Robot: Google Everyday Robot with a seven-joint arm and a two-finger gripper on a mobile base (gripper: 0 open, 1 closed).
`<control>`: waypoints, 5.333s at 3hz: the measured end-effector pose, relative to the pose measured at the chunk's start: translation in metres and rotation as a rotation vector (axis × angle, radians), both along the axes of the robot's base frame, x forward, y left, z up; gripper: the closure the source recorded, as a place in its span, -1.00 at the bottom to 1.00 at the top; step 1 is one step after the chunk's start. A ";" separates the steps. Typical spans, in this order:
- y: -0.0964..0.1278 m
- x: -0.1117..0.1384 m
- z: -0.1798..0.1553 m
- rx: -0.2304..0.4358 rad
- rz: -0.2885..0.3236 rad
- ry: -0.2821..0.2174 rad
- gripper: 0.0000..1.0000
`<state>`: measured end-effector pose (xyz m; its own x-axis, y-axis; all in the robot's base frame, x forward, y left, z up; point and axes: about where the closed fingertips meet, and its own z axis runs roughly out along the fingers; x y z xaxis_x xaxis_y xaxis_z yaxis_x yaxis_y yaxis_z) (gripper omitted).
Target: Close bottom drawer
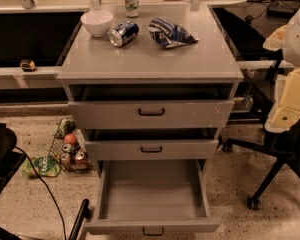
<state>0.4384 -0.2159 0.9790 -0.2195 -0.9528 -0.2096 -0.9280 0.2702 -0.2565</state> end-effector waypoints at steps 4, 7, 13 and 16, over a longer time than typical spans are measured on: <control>0.079 -0.008 -0.171 0.223 0.147 0.164 -1.00; 0.103 -0.017 -0.236 0.246 0.107 0.184 -1.00; 0.158 -0.019 -0.503 0.412 0.264 0.212 -1.00; 0.179 -0.029 -0.567 0.493 0.301 0.276 -0.17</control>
Offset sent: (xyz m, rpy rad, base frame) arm 0.0070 0.0606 -0.1346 0.1622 0.0873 0.1702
